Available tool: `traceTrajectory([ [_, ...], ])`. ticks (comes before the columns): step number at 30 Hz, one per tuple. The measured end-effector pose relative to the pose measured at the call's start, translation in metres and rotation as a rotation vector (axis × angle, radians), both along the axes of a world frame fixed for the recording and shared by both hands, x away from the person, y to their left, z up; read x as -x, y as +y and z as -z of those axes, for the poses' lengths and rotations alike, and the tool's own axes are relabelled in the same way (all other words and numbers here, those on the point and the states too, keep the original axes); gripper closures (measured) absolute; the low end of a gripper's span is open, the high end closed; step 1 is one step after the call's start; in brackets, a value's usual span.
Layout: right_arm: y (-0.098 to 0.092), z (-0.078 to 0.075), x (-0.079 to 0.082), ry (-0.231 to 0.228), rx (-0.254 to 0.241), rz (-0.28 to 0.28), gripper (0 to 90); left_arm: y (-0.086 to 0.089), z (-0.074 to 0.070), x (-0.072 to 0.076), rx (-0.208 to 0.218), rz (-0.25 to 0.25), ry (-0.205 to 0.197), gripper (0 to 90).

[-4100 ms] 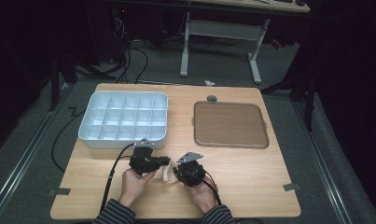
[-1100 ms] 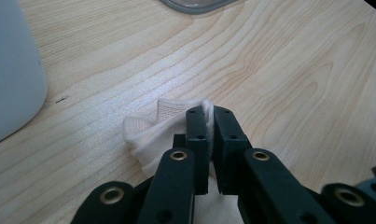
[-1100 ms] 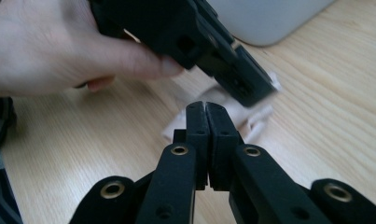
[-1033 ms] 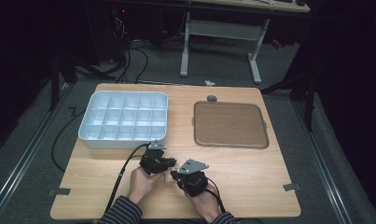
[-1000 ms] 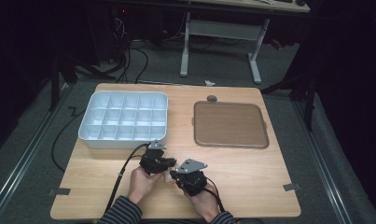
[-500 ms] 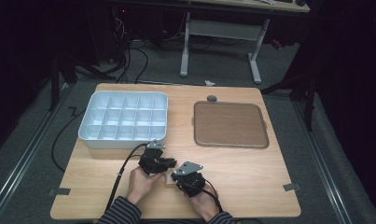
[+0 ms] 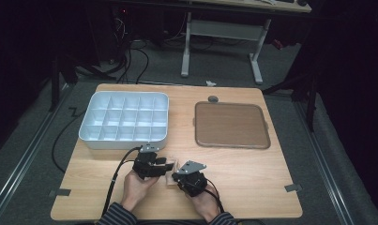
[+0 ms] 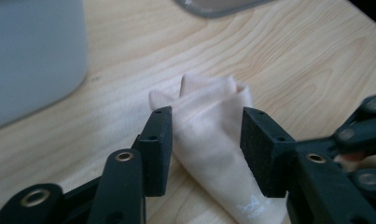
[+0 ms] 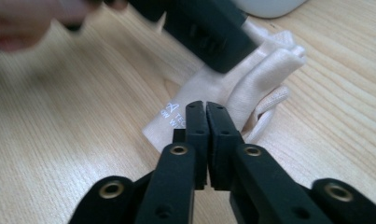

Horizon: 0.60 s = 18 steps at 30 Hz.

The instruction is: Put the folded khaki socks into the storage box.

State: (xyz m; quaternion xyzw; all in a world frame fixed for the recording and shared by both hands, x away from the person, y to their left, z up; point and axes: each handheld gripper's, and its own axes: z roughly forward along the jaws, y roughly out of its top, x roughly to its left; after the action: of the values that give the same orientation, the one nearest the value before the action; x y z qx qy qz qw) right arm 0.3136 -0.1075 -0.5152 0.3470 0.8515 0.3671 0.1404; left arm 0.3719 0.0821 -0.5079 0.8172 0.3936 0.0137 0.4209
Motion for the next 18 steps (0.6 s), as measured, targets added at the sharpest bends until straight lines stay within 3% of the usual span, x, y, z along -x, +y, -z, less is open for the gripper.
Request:
traceTrajectory([
  [2,0.000,-0.004,0.000,-0.012,-0.012,0.000,85.9,-0.001,0.005,0.000,0.007,-0.010,0.022,53.0],
  [7,0.000,-0.010,-0.001,-0.025,-0.002,0.017,85.8,-0.004,0.010,0.000,-0.004,-0.012,0.031,53.0],
  [18,-0.009,0.005,-0.009,0.001,0.003,0.053,87.6,-0.011,0.013,0.000,-0.063,-0.012,0.009,55.1],
])
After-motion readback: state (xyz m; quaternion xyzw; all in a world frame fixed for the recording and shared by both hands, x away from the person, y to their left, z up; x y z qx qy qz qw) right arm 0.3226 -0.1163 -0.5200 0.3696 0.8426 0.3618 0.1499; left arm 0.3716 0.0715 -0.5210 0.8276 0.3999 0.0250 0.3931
